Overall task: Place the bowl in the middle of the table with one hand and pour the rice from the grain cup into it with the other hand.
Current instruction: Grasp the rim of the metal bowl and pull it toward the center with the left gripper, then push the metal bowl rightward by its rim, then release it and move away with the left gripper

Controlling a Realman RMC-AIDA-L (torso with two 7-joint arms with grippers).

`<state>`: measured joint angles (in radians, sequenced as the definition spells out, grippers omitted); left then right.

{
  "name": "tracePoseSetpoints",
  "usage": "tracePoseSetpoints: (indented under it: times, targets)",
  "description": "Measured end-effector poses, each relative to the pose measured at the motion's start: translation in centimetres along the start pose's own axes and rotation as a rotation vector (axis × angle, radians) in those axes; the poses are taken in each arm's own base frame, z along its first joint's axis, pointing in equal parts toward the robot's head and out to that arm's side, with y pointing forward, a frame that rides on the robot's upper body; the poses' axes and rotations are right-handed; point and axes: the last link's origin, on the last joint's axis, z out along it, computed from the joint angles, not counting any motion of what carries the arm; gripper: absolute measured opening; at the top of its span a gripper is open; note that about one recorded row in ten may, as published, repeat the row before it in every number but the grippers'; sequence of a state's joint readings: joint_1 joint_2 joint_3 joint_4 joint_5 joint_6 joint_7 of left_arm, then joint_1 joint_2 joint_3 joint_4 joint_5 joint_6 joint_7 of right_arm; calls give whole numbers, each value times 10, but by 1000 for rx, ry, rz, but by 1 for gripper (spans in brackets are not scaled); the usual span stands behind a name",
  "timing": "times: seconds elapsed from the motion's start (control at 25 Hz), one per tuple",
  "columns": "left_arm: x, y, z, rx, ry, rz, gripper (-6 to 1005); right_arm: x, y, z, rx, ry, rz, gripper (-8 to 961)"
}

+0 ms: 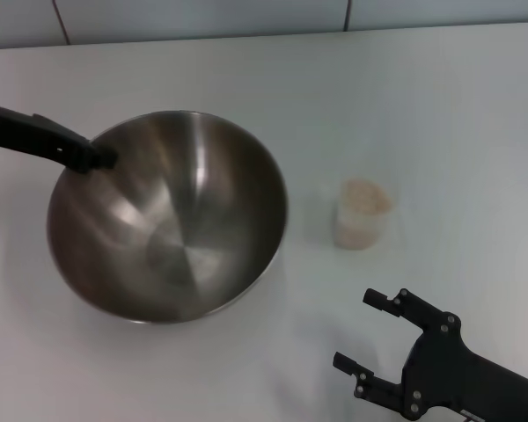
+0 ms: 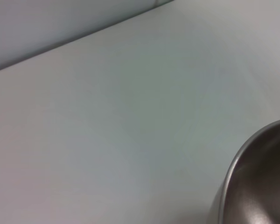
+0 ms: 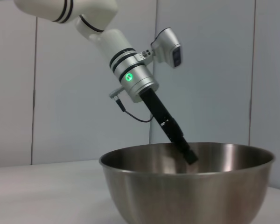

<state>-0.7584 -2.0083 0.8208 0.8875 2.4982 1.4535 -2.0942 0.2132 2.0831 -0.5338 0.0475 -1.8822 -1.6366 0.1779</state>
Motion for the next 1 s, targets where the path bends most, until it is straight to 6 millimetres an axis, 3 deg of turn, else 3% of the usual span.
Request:
tracePoseSetpoints:
  times: [0.4, 0.64, 1.0]
  targets:
    - [28, 15, 18, -29, 41, 56, 52, -1, 0, 0, -1, -4, 0, 778]
    - [24, 14, 26, 0, 8, 64, 77, -1, -1, -1, -1, -7, -3, 777]
    - [11, 9, 21, 25, 19, 44, 116, -1, 0, -2, 1, -7, -2, 778]
